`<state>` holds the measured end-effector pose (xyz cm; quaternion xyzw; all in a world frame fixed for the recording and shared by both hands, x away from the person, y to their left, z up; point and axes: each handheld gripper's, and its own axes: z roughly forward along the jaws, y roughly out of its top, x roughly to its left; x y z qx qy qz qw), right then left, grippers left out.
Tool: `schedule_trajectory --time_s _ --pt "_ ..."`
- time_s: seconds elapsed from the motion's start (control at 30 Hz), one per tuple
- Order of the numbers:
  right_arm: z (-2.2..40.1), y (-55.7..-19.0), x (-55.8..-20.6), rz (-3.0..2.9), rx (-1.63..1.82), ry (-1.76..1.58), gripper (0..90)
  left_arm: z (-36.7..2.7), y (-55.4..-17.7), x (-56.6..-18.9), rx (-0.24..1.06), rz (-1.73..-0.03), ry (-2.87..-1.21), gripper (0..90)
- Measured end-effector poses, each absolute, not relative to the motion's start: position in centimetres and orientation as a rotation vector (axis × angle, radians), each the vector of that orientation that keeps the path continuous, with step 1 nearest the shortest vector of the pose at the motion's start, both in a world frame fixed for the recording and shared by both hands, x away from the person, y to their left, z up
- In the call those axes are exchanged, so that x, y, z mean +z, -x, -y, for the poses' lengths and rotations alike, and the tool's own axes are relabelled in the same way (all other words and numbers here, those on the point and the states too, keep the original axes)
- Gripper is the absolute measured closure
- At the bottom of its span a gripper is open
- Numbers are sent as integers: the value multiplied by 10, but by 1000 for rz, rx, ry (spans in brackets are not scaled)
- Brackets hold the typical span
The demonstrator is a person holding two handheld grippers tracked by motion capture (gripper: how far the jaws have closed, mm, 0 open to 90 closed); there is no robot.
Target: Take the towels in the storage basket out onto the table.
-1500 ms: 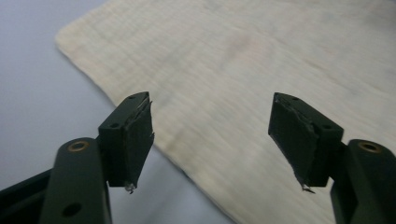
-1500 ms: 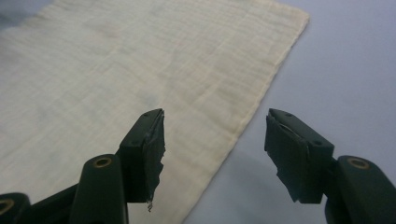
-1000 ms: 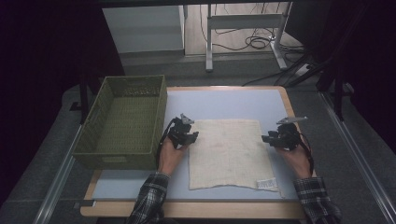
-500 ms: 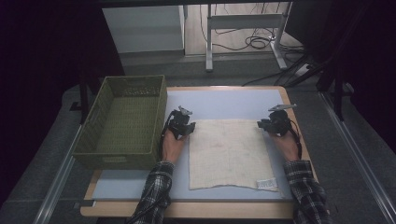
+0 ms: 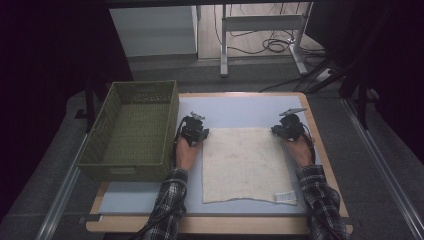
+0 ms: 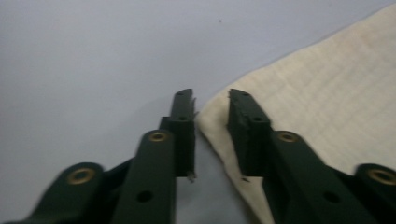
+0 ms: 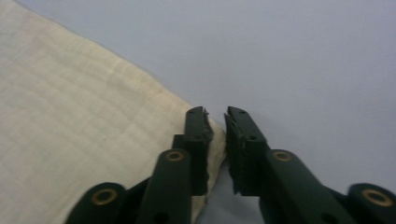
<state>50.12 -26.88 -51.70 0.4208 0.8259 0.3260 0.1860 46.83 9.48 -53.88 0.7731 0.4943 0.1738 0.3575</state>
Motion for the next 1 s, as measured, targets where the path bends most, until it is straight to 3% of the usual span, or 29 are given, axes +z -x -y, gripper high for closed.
schedule_trajectory --time_s 0.07,0.17,0.5,1.0 --pt "267 -501 -516 -2339 902 -1184 853 -93 -468 -538 435 -1254 -2013 843" --pt "263 -503 -512 -2346 875 -1178 860 -92 -470 -534 493 -1242 -2016 875" --pt "269 -497 -473 -2275 926 -1138 864 -85 -460 -495 612 -1163 -2028 870" --pt "292 -440 -468 -2337 1026 -1071 862 -84 -407 -490 612 -1067 -2023 864"
